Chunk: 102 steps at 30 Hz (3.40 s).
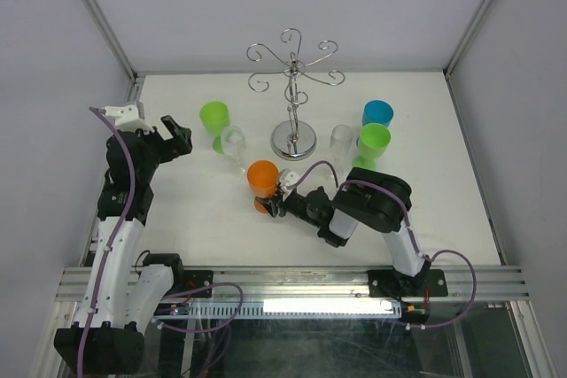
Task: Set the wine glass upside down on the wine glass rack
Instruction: Pick up the wine glass at the center of the board, then turn the wine glass upside down at the wine rack.
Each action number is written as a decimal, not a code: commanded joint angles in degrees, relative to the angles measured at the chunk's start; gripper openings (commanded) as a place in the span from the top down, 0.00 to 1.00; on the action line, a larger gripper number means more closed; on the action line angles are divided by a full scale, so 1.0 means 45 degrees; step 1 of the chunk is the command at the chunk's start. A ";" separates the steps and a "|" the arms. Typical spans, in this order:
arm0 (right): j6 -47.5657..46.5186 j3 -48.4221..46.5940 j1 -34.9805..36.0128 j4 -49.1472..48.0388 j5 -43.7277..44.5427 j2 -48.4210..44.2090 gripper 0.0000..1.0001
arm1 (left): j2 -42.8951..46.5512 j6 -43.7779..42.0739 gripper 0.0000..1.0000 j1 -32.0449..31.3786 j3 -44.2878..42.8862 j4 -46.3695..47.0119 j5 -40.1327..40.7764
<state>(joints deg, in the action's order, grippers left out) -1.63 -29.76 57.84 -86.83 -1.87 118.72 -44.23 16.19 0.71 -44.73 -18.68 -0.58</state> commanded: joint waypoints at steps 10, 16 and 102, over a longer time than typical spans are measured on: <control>-0.0493 -0.0809 -0.0088 -0.1613 0.0278 0.0561 0.85 | -0.0433 0.0098 0.01 -0.0050 -0.0324 0.0223 -0.0593; -0.0517 -0.0646 -0.0139 -0.1623 -0.0246 0.0356 0.99 | -0.0354 0.0256 0.01 -0.0048 -0.0170 0.0224 -0.0576; -0.3609 -0.1789 -0.0257 -0.1613 -0.0142 -0.9755 1.00 | -0.2997 0.7670 0.39 -0.8907 -0.1155 0.9258 -0.2411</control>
<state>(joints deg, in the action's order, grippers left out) -16.03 -35.79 56.86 -85.95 -4.71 74.98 -57.28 50.59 -38.57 -49.43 21.17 -10.94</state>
